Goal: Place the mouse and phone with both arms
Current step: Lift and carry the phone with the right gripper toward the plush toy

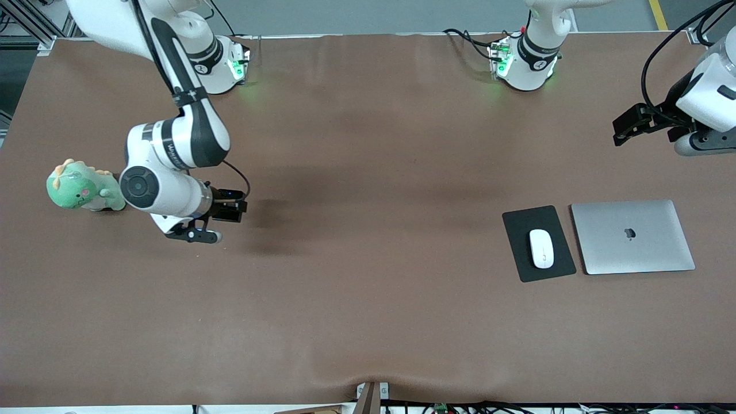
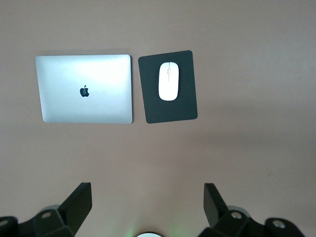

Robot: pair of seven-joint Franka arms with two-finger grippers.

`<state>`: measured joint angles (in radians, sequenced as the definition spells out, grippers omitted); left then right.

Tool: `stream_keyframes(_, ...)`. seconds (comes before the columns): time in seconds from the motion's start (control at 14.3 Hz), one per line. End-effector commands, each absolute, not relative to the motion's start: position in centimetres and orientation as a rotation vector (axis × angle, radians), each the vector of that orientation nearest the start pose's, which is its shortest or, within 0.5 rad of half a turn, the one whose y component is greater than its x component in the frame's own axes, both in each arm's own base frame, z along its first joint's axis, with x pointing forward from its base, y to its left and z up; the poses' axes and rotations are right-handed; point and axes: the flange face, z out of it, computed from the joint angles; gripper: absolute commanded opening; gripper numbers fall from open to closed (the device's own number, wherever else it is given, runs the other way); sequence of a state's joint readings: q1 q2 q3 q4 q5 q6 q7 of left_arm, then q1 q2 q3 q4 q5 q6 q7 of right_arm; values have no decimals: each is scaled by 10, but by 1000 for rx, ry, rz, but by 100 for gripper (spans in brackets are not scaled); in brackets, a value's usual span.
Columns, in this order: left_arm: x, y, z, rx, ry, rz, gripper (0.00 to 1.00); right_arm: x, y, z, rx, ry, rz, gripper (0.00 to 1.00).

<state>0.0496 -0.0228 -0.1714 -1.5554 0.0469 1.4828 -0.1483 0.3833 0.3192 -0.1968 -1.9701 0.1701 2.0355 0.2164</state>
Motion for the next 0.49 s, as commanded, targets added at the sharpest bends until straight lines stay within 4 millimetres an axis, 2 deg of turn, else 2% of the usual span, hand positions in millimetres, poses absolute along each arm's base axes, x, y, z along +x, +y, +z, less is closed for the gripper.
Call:
stream_keyframes(0.0, 533, -65, 637, -3099, -36, 57, 100, 553, 56, 289, -3072, 117, 369, 0)
stream_keyframes(0.14, 535, -66, 635, -3101, -34, 52, 100, 550, 24, 277, -3061, 102, 374, 0)
stream_keyframes(0.42, 537, -67, 633, -3102, -33, 50, 100, 539, -15, 256, -3097, 141, 351, 0)
